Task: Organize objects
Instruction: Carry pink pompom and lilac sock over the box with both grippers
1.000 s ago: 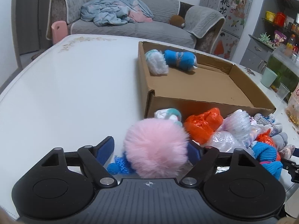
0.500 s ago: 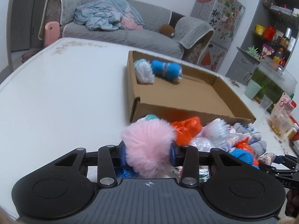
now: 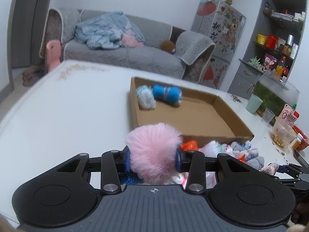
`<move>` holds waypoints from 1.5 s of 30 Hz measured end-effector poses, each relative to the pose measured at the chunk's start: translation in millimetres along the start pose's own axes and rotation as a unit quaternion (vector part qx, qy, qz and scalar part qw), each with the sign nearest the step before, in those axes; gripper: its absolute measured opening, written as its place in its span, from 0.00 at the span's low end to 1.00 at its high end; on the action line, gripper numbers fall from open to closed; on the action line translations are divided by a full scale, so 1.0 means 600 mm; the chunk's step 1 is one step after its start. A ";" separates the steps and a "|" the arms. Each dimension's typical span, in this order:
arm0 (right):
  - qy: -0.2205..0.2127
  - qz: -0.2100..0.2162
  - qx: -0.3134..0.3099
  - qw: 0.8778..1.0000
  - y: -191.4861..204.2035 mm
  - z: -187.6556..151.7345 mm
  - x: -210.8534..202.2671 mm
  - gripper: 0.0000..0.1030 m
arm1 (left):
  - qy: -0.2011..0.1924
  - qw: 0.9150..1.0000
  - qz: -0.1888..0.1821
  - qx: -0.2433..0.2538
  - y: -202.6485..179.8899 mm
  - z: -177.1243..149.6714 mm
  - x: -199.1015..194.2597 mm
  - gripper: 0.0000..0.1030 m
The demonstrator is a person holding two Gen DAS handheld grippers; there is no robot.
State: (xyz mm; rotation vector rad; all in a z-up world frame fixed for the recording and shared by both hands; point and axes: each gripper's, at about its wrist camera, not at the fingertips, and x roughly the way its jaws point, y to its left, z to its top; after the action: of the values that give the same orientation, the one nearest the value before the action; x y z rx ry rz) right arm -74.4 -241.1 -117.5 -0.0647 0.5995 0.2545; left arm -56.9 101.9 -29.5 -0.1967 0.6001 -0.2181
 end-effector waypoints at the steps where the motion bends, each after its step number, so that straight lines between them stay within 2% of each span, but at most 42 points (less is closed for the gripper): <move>1: -0.003 -0.001 -0.001 1.000 -0.001 0.002 -0.002 0.60 | -0.003 1.000 -0.001 0.000 0.000 0.005 -0.003 0.46; 9: -0.041 -0.001 -0.035 0.999 -0.012 0.045 -0.023 0.60 | -0.028 0.999 0.009 0.035 -0.012 0.057 -0.019 0.46; 15: -0.078 0.004 -0.068 0.995 -0.022 0.112 -0.024 0.60 | -0.047 0.997 0.020 0.059 -0.024 0.115 -0.020 0.46; 20: -0.105 0.030 -0.099 0.989 -0.015 0.186 -0.011 0.60 | -0.058 0.995 0.019 0.084 -0.046 0.172 0.002 0.46; 26: -0.123 0.061 -0.129 0.982 0.000 0.257 0.021 0.60 | -0.040 0.994 0.008 0.098 -0.068 0.223 0.057 0.45; 32: -0.111 0.110 -0.150 0.976 0.020 0.297 0.075 0.60 | -0.017 0.994 0.003 0.108 -0.081 0.242 0.116 0.45; 37: -0.087 0.138 -0.179 0.970 0.049 0.303 0.119 0.60 | 0.014 0.993 0.006 0.118 -0.088 0.227 0.170 0.45; 45: -0.045 0.159 -0.211 0.963 0.080 0.299 0.170 0.60 | 0.058 0.992 0.006 0.109 -0.078 0.198 0.233 0.45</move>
State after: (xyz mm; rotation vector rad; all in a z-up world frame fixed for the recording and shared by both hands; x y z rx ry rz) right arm 93.2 -148.7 -26.9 -0.3691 0.4543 0.6922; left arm 117.2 35.1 2.8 0.0316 0.6867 -0.2837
